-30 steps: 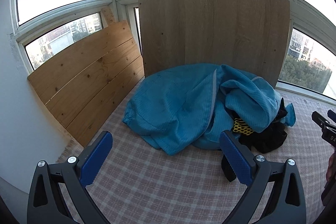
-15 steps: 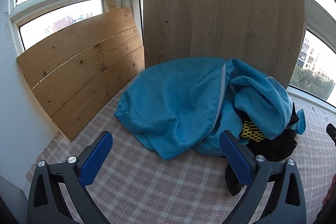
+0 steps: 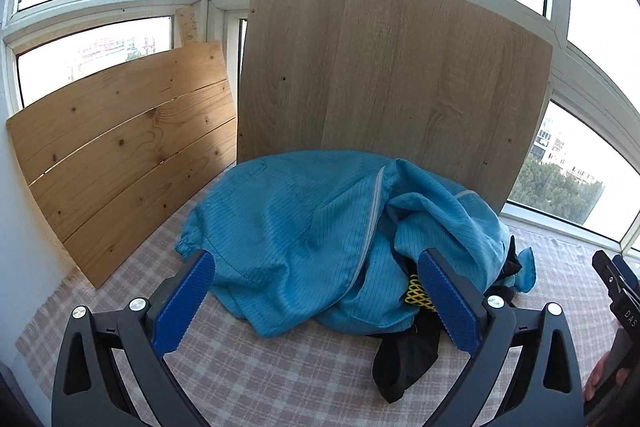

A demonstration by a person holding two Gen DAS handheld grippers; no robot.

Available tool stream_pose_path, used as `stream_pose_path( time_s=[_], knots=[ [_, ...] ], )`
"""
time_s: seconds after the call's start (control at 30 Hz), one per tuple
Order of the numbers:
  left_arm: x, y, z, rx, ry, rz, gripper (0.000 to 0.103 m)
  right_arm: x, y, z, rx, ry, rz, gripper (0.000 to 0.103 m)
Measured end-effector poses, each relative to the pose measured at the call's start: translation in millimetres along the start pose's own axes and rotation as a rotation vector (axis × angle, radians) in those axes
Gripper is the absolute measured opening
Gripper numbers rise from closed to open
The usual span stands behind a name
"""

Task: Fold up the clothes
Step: 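Move both tools toward the crumpled blue shirt on the black jacket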

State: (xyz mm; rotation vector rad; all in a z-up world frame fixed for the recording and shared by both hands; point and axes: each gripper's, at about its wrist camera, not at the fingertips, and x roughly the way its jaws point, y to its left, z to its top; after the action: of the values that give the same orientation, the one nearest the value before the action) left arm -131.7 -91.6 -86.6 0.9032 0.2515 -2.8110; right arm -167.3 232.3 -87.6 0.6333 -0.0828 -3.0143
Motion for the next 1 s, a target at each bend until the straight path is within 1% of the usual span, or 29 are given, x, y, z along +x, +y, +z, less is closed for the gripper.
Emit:
stream_pose_path(
  time_s=[0.1, 0.17, 0.2, 0.23, 0.3, 0.4, 0.47, 0.53, 0.67, 0.77, 0.83, 0.87, 0.93, 1.0],
  knots=[
    [-3, 3, 0, 0.010, -0.023, 0.023, 0.102, -4, 1, 1, -0.010, -0.028, 0.000, 0.103],
    [-6, 8, 1, -0.002, -0.032, 0.011, 0.102, -6, 2, 3, -0.018, -0.037, -0.001, 0.103],
    [-6, 11, 2, -0.010, -0.034, -0.005, 0.102, -5, 2, 3, -0.018, -0.031, -0.008, 0.103],
    [-7, 14, 3, -0.016, -0.033, -0.005, 0.102, -4, 1, 3, -0.014, -0.018, -0.008, 0.103],
    [-7, 17, 4, -0.027, -0.031, 0.019, 0.102, -1, 0, 3, -0.004, 0.006, -0.010, 0.103],
    [-8, 19, 3, -0.032, -0.025, 0.017, 0.102, 5, -6, 1, 0.039, 0.038, -0.017, 0.103],
    [-9, 21, 1, -0.042, -0.024, 0.020, 0.102, 6, -9, -1, 0.067, 0.049, -0.034, 0.103],
    [-11, 24, -2, -0.056, -0.027, 0.037, 0.102, 7, -12, -2, 0.081, 0.051, -0.030, 0.103],
    [-9, 24, -6, -0.032, -0.013, 0.055, 0.102, 4, -10, 0, 0.072, 0.035, -0.035, 0.103],
    [-4, 20, -8, -0.003, 0.019, 0.041, 0.102, 2, -8, 2, 0.063, 0.022, -0.042, 0.103],
    [-1, 17, -9, 0.021, 0.035, 0.078, 0.102, 1, -7, 3, 0.057, 0.014, -0.047, 0.103],
    [0, 16, -10, 0.026, 0.034, 0.083, 0.102, 0, -7, 3, 0.054, 0.009, -0.049, 0.103],
    [-1, 20, -9, 0.010, 0.029, 0.054, 0.102, -1, -6, 4, 0.050, 0.004, -0.050, 0.103],
    [-2, 26, -8, -0.033, 0.033, 0.036, 0.102, 0, -5, 4, 0.041, 0.003, -0.047, 0.103]
  ],
)
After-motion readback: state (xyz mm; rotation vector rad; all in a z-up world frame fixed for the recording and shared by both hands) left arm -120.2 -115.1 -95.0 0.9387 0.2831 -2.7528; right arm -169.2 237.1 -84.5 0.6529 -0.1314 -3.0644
